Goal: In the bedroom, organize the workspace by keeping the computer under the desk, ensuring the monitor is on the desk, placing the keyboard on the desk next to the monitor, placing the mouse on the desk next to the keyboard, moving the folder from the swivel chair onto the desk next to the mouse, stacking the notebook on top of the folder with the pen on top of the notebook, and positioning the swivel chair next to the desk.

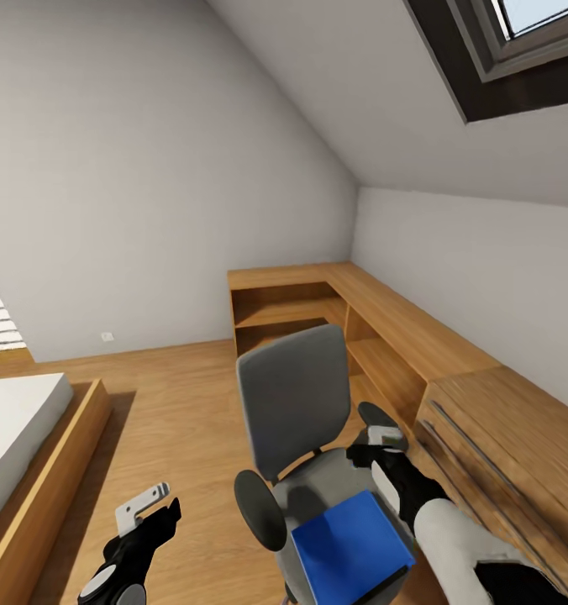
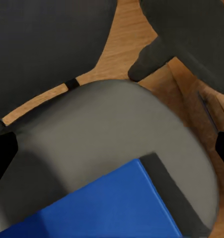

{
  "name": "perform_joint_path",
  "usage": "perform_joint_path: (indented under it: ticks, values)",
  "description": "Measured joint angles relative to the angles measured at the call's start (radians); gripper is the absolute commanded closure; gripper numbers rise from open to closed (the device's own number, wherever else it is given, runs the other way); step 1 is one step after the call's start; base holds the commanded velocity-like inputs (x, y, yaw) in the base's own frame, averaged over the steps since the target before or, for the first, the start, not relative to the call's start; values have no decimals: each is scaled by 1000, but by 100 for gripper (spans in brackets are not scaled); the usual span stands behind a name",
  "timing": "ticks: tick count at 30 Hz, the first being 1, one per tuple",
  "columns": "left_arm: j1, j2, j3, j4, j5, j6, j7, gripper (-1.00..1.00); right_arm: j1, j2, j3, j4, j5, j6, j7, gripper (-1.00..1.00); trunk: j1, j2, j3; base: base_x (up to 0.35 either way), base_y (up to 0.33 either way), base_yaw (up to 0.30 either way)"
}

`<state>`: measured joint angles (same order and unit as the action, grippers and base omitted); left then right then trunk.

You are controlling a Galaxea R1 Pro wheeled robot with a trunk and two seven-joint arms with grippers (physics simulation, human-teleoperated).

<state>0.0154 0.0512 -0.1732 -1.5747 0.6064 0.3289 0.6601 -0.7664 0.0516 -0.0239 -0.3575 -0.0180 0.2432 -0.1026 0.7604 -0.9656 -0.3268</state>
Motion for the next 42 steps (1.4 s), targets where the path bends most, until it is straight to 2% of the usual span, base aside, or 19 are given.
perform_joint_path:
  ticks: [2, 8, 15, 20, 42]
  values:
    - [0, 0, 0, -1, 1, 0, 0, -100, -55, -1, -9, 72, -10, -22, 0, -100, 8, -14, -6, 0, 0, 0]
    - [0, -1, -2, -2, 1, 0, 0, -100, -67, -2, -14, 143, -20, -37, 0, -100, 31, -56, -25, 0, 0, 0]
    - [2, -1, -3, -39, 4, 7, -1, -100, -68, -12, -13, 145, -20, -42, 1, -100, 57, -105, -47, 0, 0, 0]
    - [2, -1, -3, -42, 4, 35, -2, -100, -68, -12, -14, 145, -20, -112, -2, -100, 77, -140, -63, 0, 0, 0]
    - [2, -2, -3, -42, 4, 37, 0, -100, -68, -12, -13, 148, -21, -115, -3, -100, 161, -295, -132, 0, 0, 0]
